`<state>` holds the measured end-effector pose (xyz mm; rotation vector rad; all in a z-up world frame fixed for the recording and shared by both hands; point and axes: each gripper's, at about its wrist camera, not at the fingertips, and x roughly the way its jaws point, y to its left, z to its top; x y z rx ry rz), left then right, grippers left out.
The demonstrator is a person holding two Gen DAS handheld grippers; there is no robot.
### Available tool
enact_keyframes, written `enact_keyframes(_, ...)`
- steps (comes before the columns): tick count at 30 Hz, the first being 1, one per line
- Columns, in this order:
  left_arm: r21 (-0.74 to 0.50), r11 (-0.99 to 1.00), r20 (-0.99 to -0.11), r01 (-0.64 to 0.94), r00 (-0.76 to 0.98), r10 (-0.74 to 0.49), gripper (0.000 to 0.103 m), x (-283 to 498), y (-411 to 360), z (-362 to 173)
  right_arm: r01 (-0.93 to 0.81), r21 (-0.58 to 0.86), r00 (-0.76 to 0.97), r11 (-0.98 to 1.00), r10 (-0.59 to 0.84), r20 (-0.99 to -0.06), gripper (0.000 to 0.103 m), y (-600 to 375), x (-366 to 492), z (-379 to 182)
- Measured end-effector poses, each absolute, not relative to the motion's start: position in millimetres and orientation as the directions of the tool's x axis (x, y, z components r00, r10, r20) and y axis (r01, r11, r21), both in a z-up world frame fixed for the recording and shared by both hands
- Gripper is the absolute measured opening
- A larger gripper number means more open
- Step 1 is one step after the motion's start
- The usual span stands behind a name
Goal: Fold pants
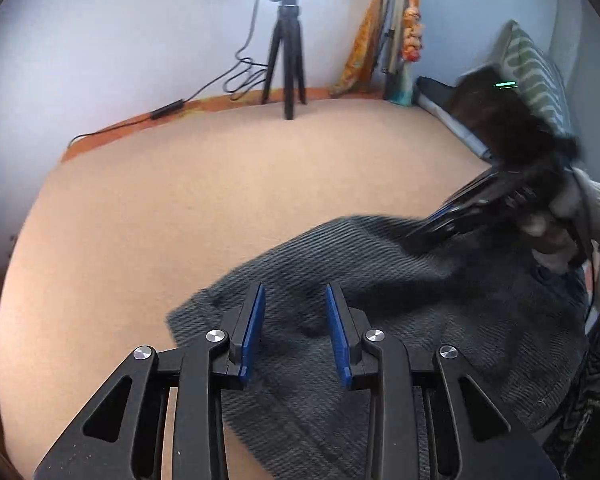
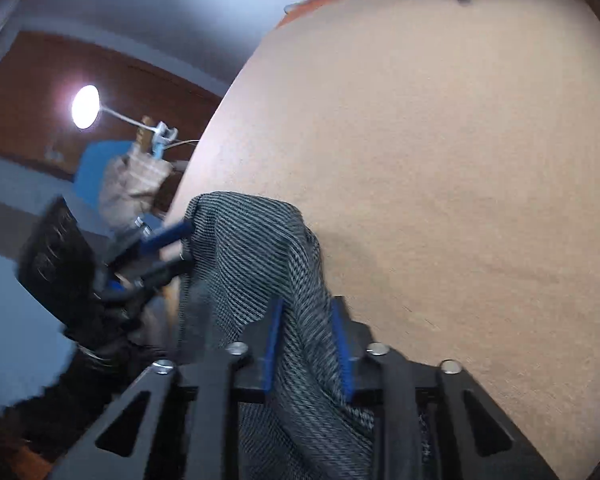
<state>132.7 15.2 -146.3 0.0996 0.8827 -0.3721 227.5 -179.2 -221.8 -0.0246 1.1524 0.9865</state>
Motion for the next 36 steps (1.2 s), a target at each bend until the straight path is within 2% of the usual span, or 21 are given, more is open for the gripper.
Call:
enact_keyframes(4, -0.052, 0.942, -0.799, 0.333, 0.552, -0.239, 0.029, 140, 21, -158, -0.814, -0.027, 0.411, 0.580, 0.543, -0.732, 0.004, -161, 170, -175)
enact_keyframes(7, -0.026, 0.945, -0.816, 0.326, 0.539, -0.208, 0.029, 144, 16, -165, -0.810, -0.165, 0.468, 0.563, 0.449, -0.761, 0.004, -147, 172, -187)
enact_keyframes(8, -0.017, 0.944, -0.816, 0.331, 0.541, -0.204, 0.029, 143, 15, -164, -0.815, -0.142, 0.442, 0.562, 0.444, -0.780, 0.005, -145, 176, -190)
enact_keyframes(9, -0.009, 0.942, -0.817, 0.335, 0.542, -0.200, 0.029, 143, 15, -164, -0.829, -0.052, 0.364, 0.557, 0.466, -0.806, 0.012, -149, 186, -192)
enact_keyframes(10, -0.001, 0.941, -0.818, 0.339, 0.541, -0.196, 0.029, 141, 15, -164, -0.814, 0.109, 0.253, 0.570, 0.518, -0.817, 0.029, -156, 202, -191)
enact_keyframes(11, 0.003, 0.940, -0.819, 0.341, 0.541, -0.194, 0.029, 141, 15, -165, -0.791, 0.196, 0.207, 0.579, 0.555, -0.806, 0.041, -164, 211, -190)
enact_keyframes(12, 0.002, 0.940, -0.820, 0.341, 0.538, -0.193, 0.029, 143, 13, -166, -0.745, 0.294, 0.177, 0.599, 0.601, -0.779, 0.061, -174, 223, -189)
enact_keyframes(13, 0.000, 0.940, -0.821, 0.342, 0.537, -0.195, 0.029, 143, 14, -165, -0.689, 0.380, 0.164, 0.617, 0.643, -0.748, 0.065, -184, 237, -187)
enact_keyframes(14, -0.002, 0.939, -0.823, 0.343, 0.534, -0.197, 0.029, 143, 13, -164, -0.650, 0.437, 0.145, 0.622, 0.666, -0.732, 0.065, -190, 247, -188)
enact_keyframes(15, -0.006, 0.939, -0.823, 0.343, 0.532, -0.199, 0.029, 142, 14, -164, -0.588, 0.514, 0.107, 0.625, 0.689, -0.717, 0.064, -197, 262, -194)
enact_keyframes(18, -0.025, 0.938, -0.816, 0.347, 0.535, -0.219, 0.029, 140, 18, -157, -0.471, 0.618, 0.015, 0.629, 0.707, -0.707, 0.054, -197, 284, -216)
enact_keyframes(23, -0.049, 0.952, -0.770, 0.302, 0.596, -0.228, 0.029, 138, 37, -134, -0.415, 0.714, -0.109, 0.563, 0.749, -0.654, 0.041, -176, 285, -245)
enact_keyframes(25, -0.070, 0.956, -0.760, 0.284, 0.606, -0.235, 0.029, 139, 44, -129, -0.437, 0.712, -0.149, 0.550, 0.736, -0.660, 0.029, -162, 274, -250)
enact_keyframes(27, -0.072, 0.959, -0.761, 0.276, 0.606, -0.231, 0.029, 140, 48, -131, -0.532, 0.611, -0.089, 0.587, 0.678, -0.729, 0.015, -147, 252, -245)
enact_keyframes(28, -0.077, 0.958, -0.764, 0.277, 0.601, -0.235, 0.029, 140, 48, -132, -0.564, 0.570, -0.049, 0.597, 0.666, -0.745, 0.011, -144, 244, -238)
enact_keyframes(29, -0.083, 0.956, -0.768, 0.283, 0.593, -0.242, 0.029, 141, 46, -134, -0.602, 0.523, -0.001, 0.604, 0.653, -0.757, 0.009, -142, 236, -231)
enact_keyframes(32, -0.070, 0.950, -0.775, 0.304, 0.583, -0.244, 0.029, 139, 39, -137, -0.767, 0.252, 0.218, 0.590, 0.610, -0.762, 0.007, -136, 200, -190)
enact_keyframes(34, -0.061, 0.950, -0.787, 0.307, 0.571, -0.235, 0.029, 141, 35, -144, -0.831, -0.017, 0.387, 0.555, 0.557, -0.735, 0.005, -128, 175, -174)
enact_keyframes(36, -0.051, 0.953, -0.813, 0.300, 0.541, -0.214, 0.029, 148, 32, -155, -0.828, -0.097, 0.418, 0.552, 0.494, -0.762, 0.005, -121, 181, -184)
